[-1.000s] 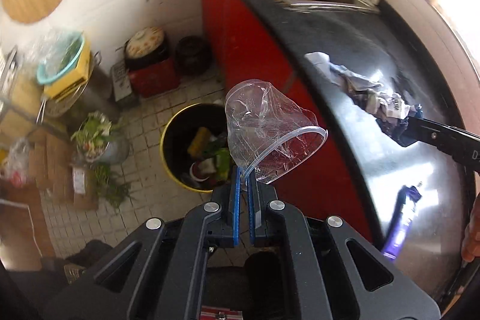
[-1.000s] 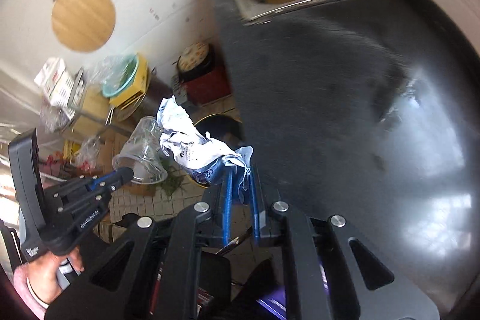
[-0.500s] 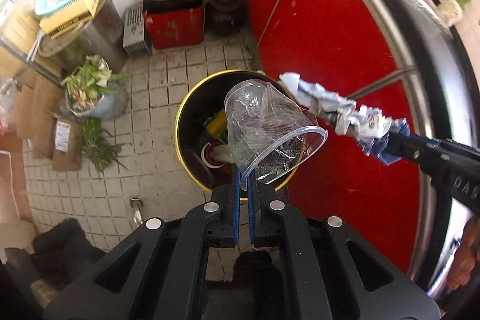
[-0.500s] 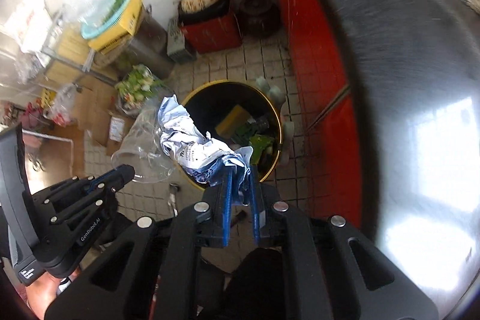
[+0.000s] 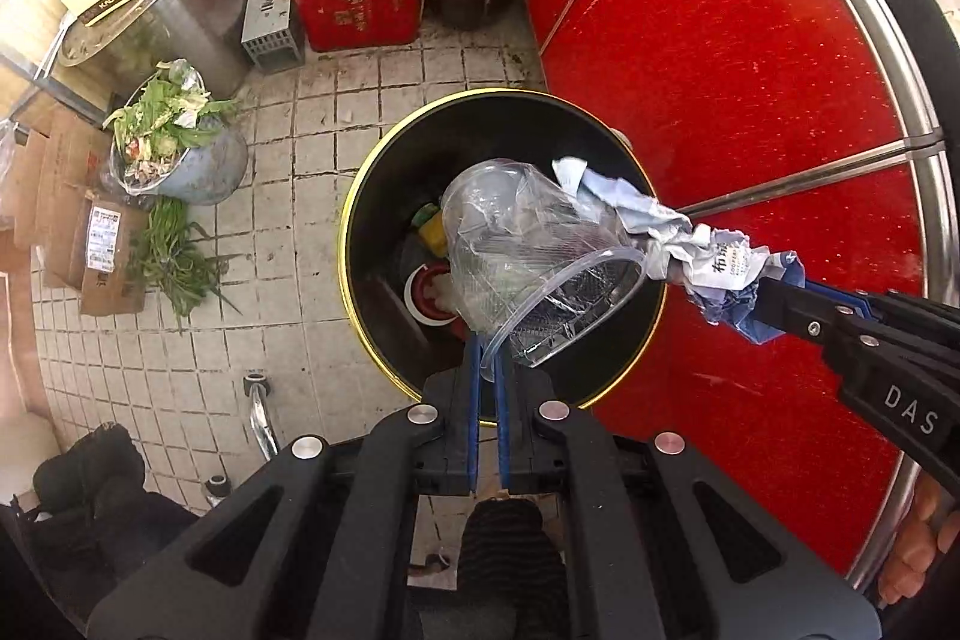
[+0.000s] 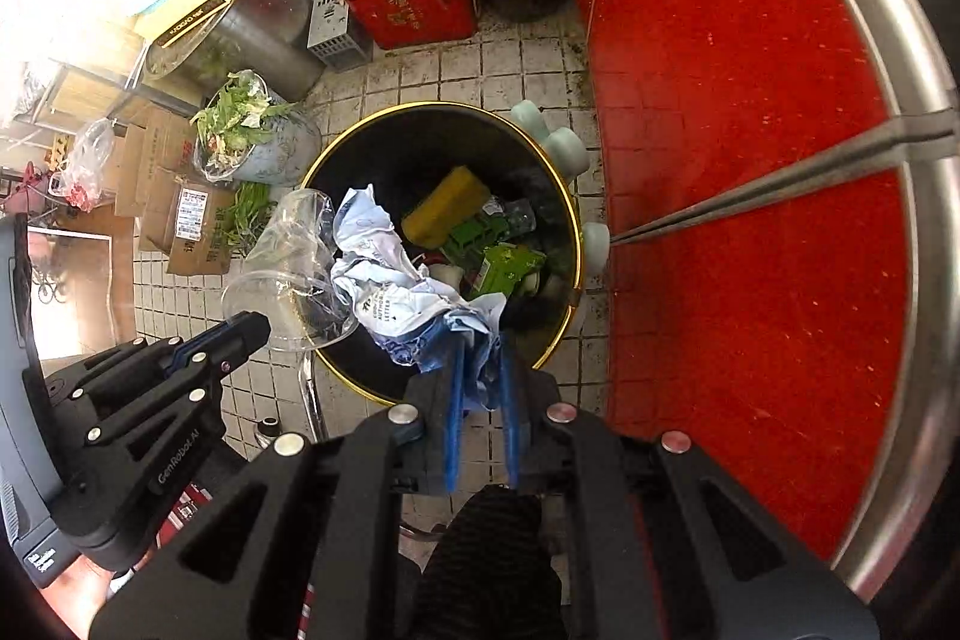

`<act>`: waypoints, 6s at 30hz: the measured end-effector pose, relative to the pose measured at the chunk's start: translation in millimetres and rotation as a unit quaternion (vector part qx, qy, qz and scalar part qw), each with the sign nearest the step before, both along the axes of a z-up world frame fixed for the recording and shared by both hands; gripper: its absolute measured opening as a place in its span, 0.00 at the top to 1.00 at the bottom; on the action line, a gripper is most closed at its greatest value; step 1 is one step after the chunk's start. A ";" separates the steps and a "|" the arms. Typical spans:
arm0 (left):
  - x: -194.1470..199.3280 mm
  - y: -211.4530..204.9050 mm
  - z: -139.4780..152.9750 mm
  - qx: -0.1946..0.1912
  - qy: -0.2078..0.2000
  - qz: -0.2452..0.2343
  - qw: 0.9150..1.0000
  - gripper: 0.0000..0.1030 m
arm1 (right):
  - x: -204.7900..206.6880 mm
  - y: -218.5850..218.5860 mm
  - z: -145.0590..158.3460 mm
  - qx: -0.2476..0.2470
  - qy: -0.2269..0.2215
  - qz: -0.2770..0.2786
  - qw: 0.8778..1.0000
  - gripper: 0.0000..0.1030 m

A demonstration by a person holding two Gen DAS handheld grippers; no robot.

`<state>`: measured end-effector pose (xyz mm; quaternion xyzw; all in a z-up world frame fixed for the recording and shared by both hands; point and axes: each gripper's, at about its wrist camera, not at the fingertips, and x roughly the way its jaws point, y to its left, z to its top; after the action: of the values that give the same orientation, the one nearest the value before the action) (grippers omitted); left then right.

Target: Collect trash

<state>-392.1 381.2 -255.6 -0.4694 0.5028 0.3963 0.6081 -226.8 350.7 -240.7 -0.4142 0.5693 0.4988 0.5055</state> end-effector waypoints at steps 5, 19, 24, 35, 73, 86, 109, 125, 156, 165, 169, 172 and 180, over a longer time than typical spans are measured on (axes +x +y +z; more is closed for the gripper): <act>-5.8 5.0 13.7 0.025 0.008 0.016 1.000 0.31 | -13.0 4.1 9.1 0.019 -0.015 0.035 0.999 0.75; -12.8 -18.5 161.4 0.144 0.004 0.009 0.990 0.11 | 21.8 -50.8 185.1 0.182 -0.075 0.029 0.980 0.20; 64.0 -87.6 201.4 0.145 -0.044 -0.130 0.980 0.07 | 116.8 -131.6 239.0 0.195 -0.134 -0.067 0.969 0.15; 219.8 -254.4 183.8 0.061 -0.075 -0.379 0.920 0.07 | 286.3 -386.9 245.0 0.121 -0.178 -0.363 0.907 0.14; 396.6 -326.2 199.7 0.109 -0.128 -0.493 0.854 0.49 | 449.0 -558.7 192.6 0.078 -0.098 -0.658 0.742 0.14; 441.6 -297.7 181.6 0.112 -0.084 -0.501 0.854 0.49 | 483.5 -504.0 158.7 0.029 -0.151 -0.629 0.762 0.47; 399.0 -296.7 220.4 0.149 -0.103 -0.469 0.864 0.49 | 352.0 -493.4 185.8 0.082 -0.090 -0.516 0.848 0.86; 235.9 -185.5 233.5 0.182 -0.068 -0.291 0.937 0.49 | 212.4 -320.8 213.3 0.136 -0.041 -0.303 0.942 0.86; 22.0 27.0 50.8 0.083 -0.017 -0.016 0.996 0.49 | 3.6 -3.2 32.1 0.042 0.041 -0.053 0.997 0.86; 23.6 40.9 -9.4 0.062 -0.008 -0.013 0.998 0.49 | 0.8 15.5 -27.6 0.018 0.038 -0.043 0.998 0.86; 29.6 46.3 -38.4 0.055 -0.007 -0.010 0.998 0.49 | -2.3 25.5 -55.7 0.003 0.042 -0.057 0.997 0.86; 30.2 48.8 -68.7 0.043 -0.005 -0.010 0.999 0.49 | -1.3 32.4 -84.5 -0.007 0.042 -0.073 0.996 0.86; 21.4 58.3 -100.7 0.041 -0.004 -0.004 0.999 0.49 | -4.0 43.1 -133.4 -0.021 0.036 -0.079 0.996 0.86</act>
<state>-370.6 439.4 -356.3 -0.4434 0.4854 0.4129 0.6303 -230.8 393.8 -374.1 -0.3598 0.6287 0.4598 0.5137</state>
